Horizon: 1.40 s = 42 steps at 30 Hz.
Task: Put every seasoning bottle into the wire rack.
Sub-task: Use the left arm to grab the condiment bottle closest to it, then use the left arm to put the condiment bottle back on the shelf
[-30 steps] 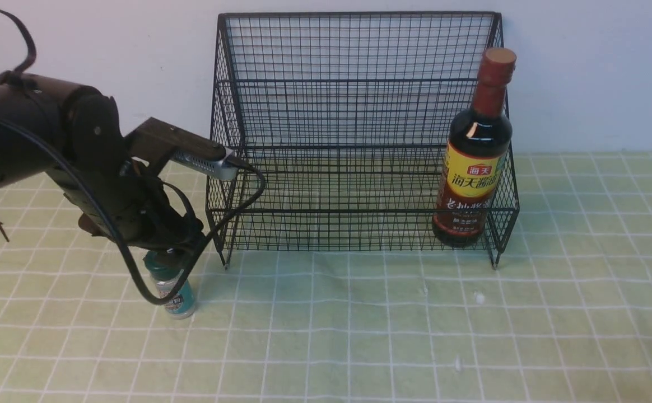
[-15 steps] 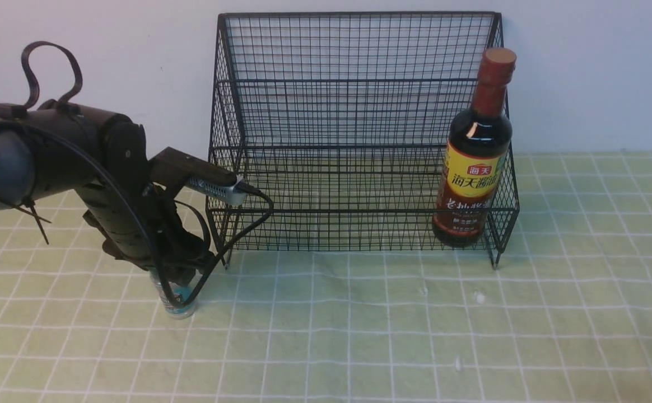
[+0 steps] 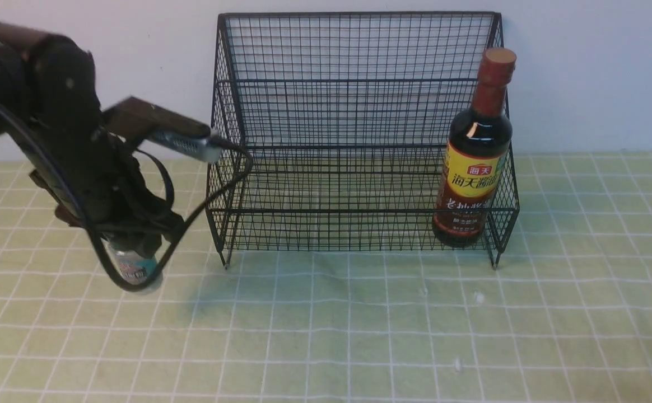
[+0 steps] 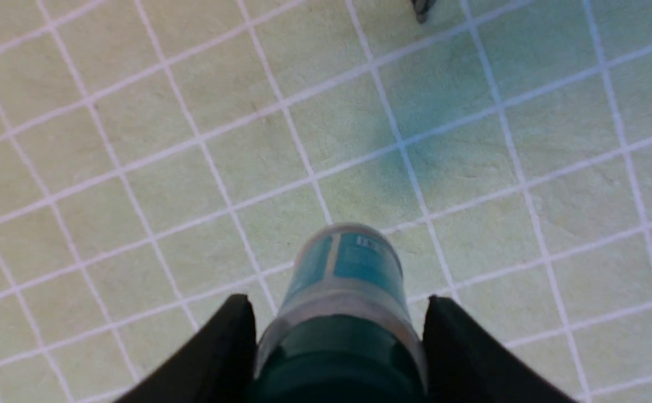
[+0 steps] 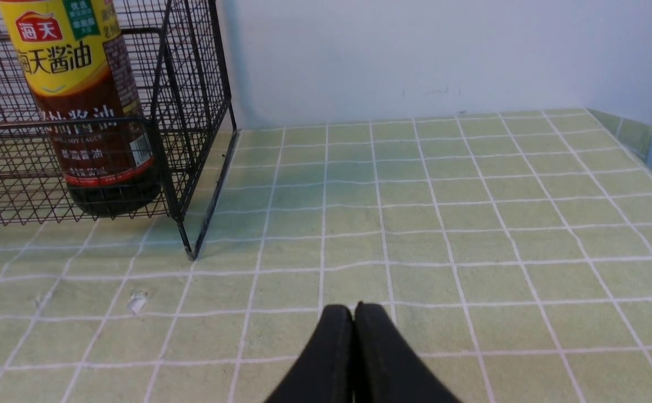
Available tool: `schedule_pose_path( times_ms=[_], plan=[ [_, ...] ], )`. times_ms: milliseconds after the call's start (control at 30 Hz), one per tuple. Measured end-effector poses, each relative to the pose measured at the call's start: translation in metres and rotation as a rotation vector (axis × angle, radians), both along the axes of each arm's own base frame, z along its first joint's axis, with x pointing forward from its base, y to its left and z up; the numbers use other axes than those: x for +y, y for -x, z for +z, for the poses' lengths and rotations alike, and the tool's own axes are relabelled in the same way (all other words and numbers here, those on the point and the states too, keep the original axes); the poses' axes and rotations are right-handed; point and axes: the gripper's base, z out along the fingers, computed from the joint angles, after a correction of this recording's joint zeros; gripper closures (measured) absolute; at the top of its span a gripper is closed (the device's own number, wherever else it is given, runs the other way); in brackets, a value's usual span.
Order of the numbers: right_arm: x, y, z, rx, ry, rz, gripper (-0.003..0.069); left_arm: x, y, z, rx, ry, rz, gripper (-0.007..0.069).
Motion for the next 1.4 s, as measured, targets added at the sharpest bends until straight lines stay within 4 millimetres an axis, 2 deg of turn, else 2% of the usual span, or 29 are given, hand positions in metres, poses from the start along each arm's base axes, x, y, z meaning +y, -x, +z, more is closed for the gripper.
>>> schedule_pose_path(
  times_ms=[100,133,167,200,233,367,500,600,733,900,1067,1400],
  plan=[
    [0.0,0.0,0.0,0.0,0.0,0.0,0.0673,0.002,0.013,0.037,-0.076,0.04,0.04,0.0284],
    [0.0,0.0,0.0,0.0,0.0,0.0,0.0673,0.002,0.014,0.04,-0.083,0.045,0.042,0.0284],
    [0.0,0.0,0.0,0.0,0.0,0.0,0.0673,0.003,0.02,0.059,-0.128,0.071,0.049,0.0284],
    [0.0,0.0,0.0,0.0,0.0,0.0,0.0673,0.003,0.02,0.059,-0.127,0.071,0.051,0.0284],
    [0.0,0.0,0.0,0.0,0.0,0.0,0.0673,0.003,0.023,0.074,-0.174,0.099,0.054,0.0284],
    [0.0,0.0,0.0,0.0,0.0,0.0,0.0673,-0.003,0.02,0.095,-0.259,0.18,0.06,0.0284],
    [0.0,0.0,0.0,0.0,0.0,0.0,0.0673,-0.013,0.007,0.099,-0.296,0.277,0.057,0.0284],
    [0.0,0.0,0.0,0.0,0.0,0.0,0.0673,-0.027,-0.009,0.092,-0.285,0.308,0.037,0.0284],
    [0.0,0.0,0.0,0.0,0.001,0.0,0.0673,-0.054,-0.033,0.071,-0.232,0.287,-0.016,0.0284],
    [0.0,0.0,0.0,0.0,0.001,0.0,0.0673,-0.075,-0.054,0.047,-0.2,0.223,-0.033,0.0284],
    [0.0,0.0,0.0,0.0,0.001,0.0,0.0673,-0.088,-0.071,0.025,-0.183,0.171,-0.049,0.0284],
    [0.0,0.0,0.0,0.0,0.001,0.0,0.0673,-0.096,-0.09,-0.016,-0.108,0.148,-0.021,0.0284]
  ],
)
